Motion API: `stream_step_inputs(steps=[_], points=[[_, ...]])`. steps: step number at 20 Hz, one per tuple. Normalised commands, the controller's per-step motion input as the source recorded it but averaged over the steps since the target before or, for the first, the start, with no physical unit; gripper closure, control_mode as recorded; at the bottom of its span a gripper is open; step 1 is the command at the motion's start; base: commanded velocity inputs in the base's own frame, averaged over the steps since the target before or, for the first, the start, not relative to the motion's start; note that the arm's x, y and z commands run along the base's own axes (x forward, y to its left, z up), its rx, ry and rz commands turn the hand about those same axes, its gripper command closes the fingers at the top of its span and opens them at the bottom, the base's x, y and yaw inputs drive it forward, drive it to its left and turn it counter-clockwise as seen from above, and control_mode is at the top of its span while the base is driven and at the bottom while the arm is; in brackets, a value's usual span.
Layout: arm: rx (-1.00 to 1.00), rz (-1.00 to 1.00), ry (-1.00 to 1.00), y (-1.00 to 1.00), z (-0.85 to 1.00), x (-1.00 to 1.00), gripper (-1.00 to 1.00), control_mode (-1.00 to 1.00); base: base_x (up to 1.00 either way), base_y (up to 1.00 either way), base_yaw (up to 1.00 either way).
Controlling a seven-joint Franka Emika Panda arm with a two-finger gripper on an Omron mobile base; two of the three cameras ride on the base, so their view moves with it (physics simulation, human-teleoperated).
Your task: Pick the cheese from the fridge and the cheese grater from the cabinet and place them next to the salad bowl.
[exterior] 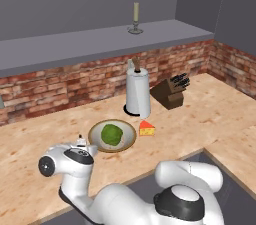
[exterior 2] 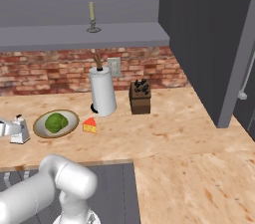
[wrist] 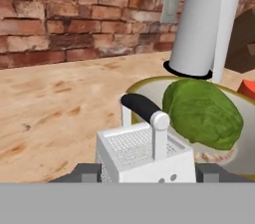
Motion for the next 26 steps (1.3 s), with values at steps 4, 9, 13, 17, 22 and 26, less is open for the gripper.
stream_step_inputs(steps=[4, 9, 13, 17, 22, 26], points=[[0.0, 0.0, 0.0, 0.0, -0.01, 0.0, 1.0, -1.0, 0.0, 0.0, 0.0], [0.0, 0.0, 0.0, 0.0, 0.0, 0.0, -1.0, -1.0, 0.0, 0.0, 0.0], [0.0, 0.0, 0.0, 0.0, 0.0, 0.0, -1.0, -1.0, 0.0, 0.0, 0.0], [0.0, 0.0, 0.0, 0.0, 0.0, -0.01, -1.0, -1.0, 0.0, 0.0, 0.0], [0.0, 0.0, 0.0, 0.0, 0.0, -0.26, -1.0, -1.0, 0.0, 0.0, 0.0], [0.0, 0.03, 0.0, 0.0, 0.02, -0.36, -1.0, -1.0, 0.0, 0.0, 0.0]])
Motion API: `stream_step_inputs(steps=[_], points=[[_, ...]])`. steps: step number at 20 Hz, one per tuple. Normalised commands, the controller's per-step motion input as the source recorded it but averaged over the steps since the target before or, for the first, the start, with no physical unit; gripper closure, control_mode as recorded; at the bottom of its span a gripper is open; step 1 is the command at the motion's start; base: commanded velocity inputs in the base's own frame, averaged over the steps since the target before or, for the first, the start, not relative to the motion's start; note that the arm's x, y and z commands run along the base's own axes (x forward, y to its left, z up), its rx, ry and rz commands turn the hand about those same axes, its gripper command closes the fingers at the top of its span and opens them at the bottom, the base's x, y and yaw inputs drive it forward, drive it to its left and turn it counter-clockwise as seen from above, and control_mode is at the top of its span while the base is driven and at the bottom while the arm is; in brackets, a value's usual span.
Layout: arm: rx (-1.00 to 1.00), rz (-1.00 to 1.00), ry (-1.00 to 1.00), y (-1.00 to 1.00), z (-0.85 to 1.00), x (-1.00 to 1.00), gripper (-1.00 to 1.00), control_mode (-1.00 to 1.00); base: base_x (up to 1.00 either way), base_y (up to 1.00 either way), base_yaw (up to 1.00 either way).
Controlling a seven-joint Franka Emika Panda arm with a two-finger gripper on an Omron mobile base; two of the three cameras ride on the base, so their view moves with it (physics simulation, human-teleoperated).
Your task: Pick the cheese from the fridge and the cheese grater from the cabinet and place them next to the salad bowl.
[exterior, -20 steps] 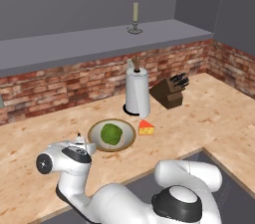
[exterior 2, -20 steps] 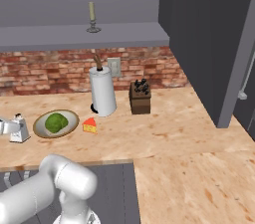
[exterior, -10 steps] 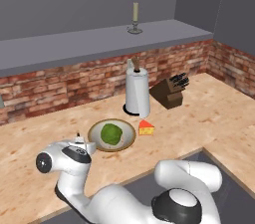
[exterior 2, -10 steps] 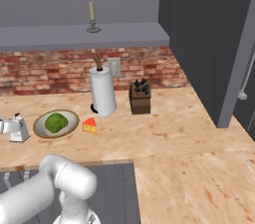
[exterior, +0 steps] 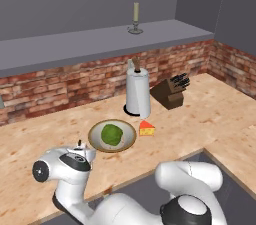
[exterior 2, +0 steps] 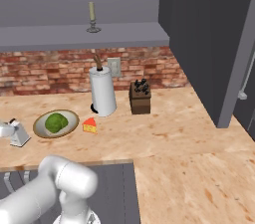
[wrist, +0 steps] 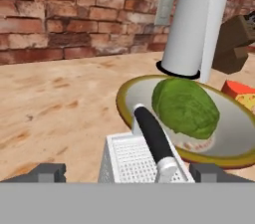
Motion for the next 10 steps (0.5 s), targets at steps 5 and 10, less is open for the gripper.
stream_step_inputs(steps=[5, 10], points=[[0.0, 0.13, 0.07, -0.05, 0.33, -0.27, -1.0, -1.0, 0.0, 0.0, 0.0], [0.0, 0.21, 0.17, -0.32, 0.53, 0.0, -1.0, -1.0, 0.0, 0.0, 0.0]])
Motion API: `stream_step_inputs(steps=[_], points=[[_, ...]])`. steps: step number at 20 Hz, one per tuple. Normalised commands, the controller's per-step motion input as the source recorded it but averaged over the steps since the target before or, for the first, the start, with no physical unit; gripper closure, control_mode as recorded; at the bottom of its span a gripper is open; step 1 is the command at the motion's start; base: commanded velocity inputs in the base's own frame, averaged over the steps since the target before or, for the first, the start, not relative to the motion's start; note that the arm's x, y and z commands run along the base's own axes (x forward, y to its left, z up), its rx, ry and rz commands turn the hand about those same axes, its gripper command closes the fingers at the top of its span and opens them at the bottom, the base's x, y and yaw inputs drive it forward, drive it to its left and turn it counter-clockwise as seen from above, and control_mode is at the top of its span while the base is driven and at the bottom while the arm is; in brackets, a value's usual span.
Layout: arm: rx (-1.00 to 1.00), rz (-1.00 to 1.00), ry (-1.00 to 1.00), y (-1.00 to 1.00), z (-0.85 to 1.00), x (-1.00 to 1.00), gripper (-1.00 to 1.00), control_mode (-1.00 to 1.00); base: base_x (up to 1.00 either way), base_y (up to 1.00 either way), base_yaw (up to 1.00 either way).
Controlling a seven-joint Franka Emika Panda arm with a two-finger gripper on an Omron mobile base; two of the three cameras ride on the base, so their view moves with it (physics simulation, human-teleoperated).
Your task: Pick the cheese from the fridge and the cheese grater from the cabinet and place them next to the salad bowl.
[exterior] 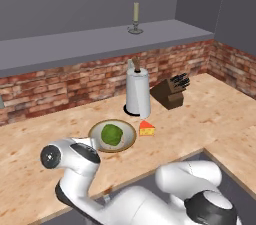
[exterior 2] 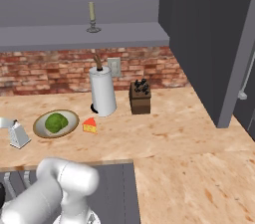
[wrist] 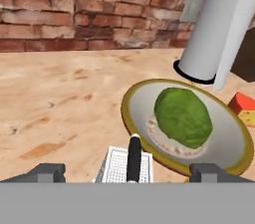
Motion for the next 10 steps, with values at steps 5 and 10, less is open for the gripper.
stream_step_inputs(steps=[5, 10], points=[[0.0, 0.31, 0.23, -0.54, 0.63, 0.0, -1.0, -1.0, 0.0, 0.0, 0.0], [0.0, 0.43, 0.31, -0.55, 0.29, -0.01, -1.0, -1.0, 0.0, 0.0, 0.0]])
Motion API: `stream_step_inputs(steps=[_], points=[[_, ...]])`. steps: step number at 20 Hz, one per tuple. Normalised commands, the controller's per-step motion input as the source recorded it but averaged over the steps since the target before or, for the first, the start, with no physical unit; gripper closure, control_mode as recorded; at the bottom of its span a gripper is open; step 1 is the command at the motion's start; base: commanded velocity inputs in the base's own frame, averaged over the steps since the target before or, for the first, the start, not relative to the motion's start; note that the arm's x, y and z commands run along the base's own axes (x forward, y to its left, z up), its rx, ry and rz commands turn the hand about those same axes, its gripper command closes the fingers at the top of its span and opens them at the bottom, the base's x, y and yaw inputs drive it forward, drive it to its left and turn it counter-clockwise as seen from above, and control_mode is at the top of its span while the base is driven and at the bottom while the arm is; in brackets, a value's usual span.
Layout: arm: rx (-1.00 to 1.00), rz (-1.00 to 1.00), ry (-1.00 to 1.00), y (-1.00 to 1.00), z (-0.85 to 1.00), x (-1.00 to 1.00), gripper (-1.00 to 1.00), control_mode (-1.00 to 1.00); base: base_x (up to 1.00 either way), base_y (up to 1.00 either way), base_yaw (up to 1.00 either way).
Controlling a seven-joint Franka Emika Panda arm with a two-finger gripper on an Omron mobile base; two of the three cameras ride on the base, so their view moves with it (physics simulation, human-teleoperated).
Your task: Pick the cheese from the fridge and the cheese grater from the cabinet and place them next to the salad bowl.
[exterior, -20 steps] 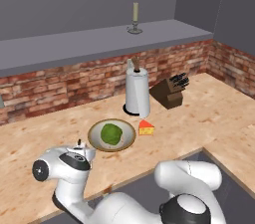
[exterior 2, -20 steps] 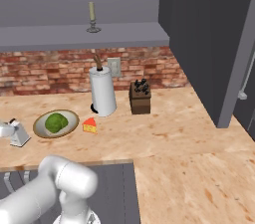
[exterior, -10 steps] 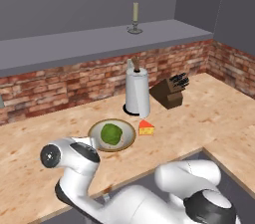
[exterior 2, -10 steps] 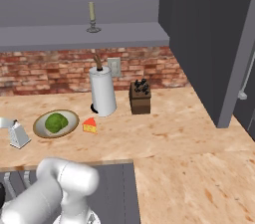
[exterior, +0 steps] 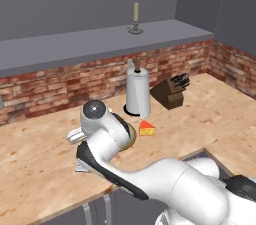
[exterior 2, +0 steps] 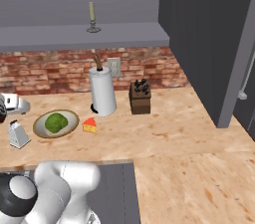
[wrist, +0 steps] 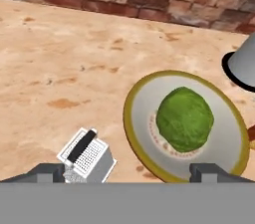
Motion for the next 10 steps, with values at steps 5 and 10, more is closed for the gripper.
stream_step_inputs(steps=[5, 10], points=[[0.0, 0.5, 0.33, -0.44, 0.25, -0.12, -1.0, -1.0, 0.0, 0.0, 0.0], [0.0, 0.42, 0.12, -0.62, 0.29, -0.6, -1.0, -1.0, 0.0, 0.0, 0.0]])
